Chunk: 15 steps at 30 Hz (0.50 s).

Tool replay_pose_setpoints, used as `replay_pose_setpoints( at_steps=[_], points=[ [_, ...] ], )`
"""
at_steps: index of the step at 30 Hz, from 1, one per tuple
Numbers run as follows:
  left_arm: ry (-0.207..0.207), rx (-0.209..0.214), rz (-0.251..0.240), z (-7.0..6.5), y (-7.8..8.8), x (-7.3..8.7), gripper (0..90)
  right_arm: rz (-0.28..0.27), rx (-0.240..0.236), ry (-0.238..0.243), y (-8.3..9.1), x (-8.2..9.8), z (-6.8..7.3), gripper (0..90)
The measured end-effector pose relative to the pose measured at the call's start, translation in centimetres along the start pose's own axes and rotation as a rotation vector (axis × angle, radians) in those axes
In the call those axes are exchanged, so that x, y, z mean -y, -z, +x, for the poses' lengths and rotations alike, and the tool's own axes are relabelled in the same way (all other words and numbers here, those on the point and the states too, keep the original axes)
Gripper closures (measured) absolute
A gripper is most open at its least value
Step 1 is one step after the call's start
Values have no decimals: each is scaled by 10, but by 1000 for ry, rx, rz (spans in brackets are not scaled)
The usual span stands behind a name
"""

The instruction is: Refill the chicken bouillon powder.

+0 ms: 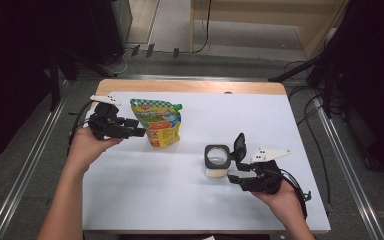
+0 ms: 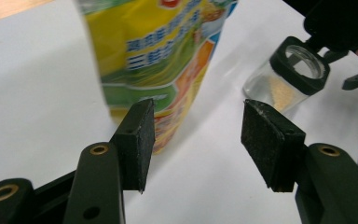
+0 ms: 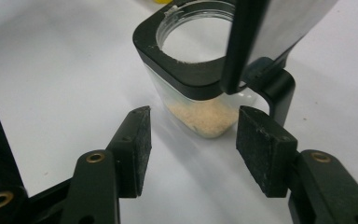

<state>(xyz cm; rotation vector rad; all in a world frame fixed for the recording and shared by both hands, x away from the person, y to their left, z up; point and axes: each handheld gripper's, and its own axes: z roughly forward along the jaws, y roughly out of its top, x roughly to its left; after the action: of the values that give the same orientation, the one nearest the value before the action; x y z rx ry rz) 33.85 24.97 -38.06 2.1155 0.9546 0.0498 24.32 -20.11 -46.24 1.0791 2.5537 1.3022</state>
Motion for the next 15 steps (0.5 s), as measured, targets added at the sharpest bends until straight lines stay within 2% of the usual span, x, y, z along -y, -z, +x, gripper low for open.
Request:
replay_pose_setpoints(
  at_steps=[3,8,15],
  points=[
    [13,-2,-10,8,2,2,455,-5,-13,9,-1,-1,2,467],
    [13,-40,-23,19,0,4,416,3,-22,20,-1,0,7,469],
    [13,-20,-28,24,-15,-2,413,7,-39,34,-3,0,15,470]
  ],
)
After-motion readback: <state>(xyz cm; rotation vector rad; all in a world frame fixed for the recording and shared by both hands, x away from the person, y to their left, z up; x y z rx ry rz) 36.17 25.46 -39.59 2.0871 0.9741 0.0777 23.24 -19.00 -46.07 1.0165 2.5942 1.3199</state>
